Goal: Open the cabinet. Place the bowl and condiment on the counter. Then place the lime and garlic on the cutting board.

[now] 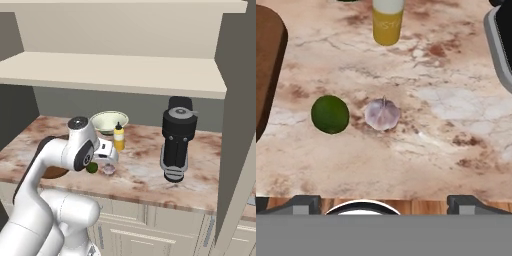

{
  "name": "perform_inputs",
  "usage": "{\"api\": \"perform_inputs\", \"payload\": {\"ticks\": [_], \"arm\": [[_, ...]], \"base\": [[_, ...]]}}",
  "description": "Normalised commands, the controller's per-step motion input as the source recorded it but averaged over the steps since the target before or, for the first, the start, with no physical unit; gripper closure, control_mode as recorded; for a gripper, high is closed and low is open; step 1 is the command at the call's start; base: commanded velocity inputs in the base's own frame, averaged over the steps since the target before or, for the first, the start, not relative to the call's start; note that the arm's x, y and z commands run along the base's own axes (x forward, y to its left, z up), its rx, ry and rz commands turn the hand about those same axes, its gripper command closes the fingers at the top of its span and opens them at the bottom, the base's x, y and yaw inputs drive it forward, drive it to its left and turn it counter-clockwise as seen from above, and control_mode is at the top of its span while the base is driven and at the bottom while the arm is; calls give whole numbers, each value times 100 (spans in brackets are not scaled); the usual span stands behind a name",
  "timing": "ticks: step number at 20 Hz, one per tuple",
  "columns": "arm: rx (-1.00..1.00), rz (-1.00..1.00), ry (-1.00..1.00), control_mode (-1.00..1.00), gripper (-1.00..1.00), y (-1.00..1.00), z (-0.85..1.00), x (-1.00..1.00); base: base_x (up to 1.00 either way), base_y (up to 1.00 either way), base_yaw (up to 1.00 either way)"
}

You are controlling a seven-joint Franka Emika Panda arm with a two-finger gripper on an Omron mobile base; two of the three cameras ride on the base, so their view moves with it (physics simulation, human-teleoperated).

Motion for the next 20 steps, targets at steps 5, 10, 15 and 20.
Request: {"api": "perform_inputs", "payload": {"ticks": [5, 10, 15, 20], "arm": [[0, 0, 0, -100, -100, 0, -21, 8], [0, 0, 0, -100, -100, 1, -21, 9], [0, 0, 0, -100, -100, 0, -15, 8], [0, 0, 0, -100, -100, 0, -14, 8]], "base": [[0, 0, 0], [0, 0, 0], [0, 0, 0], [0, 0, 0]]}}
